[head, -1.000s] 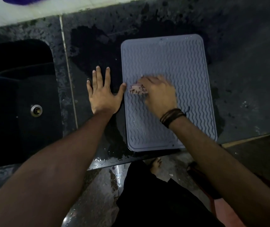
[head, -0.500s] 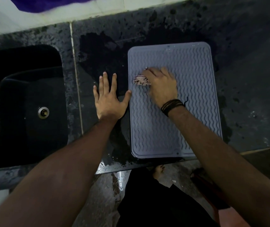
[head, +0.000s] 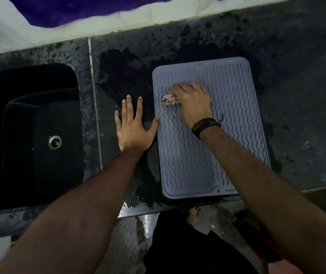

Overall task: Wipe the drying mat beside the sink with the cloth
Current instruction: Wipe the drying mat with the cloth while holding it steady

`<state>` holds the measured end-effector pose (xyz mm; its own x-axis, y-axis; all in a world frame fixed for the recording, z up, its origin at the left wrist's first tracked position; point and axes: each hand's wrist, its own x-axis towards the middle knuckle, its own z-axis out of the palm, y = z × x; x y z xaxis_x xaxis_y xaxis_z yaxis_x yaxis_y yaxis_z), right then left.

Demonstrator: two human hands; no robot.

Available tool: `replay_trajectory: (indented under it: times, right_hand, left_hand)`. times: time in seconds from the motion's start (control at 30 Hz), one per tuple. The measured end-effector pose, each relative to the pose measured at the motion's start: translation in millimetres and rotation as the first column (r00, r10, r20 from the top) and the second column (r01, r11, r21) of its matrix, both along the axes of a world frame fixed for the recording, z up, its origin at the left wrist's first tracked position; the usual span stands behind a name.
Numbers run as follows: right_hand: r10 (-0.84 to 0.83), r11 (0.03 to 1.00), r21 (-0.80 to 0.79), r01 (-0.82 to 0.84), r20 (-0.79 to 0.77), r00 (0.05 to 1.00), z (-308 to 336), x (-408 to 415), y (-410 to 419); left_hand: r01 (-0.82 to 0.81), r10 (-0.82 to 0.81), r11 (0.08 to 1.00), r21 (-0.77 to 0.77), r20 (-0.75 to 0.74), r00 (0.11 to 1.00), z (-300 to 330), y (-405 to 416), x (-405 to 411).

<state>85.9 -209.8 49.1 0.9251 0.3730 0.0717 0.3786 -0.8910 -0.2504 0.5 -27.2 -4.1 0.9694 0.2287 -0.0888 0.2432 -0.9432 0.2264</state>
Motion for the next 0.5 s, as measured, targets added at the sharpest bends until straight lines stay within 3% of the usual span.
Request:
replay_trajectory:
  times: [0.3,0.5]
  right_hand:
    - [0.023,0.998,0.056,-0.023,0.012,1.0,-11.5,-51.9,-3.4]
    - [-0.095,0.995,0.034,0.096,-0.022,0.995,5.3,4.8,15.8]
  left_hand:
    - [0.004,-0.004,1.0,0.017,0.009,1.0,2.0,-1.2,-0.7]
    - [-0.001,0.001,1.0,0.012,-0.021,1.0,2.1,-1.4,-0.5]
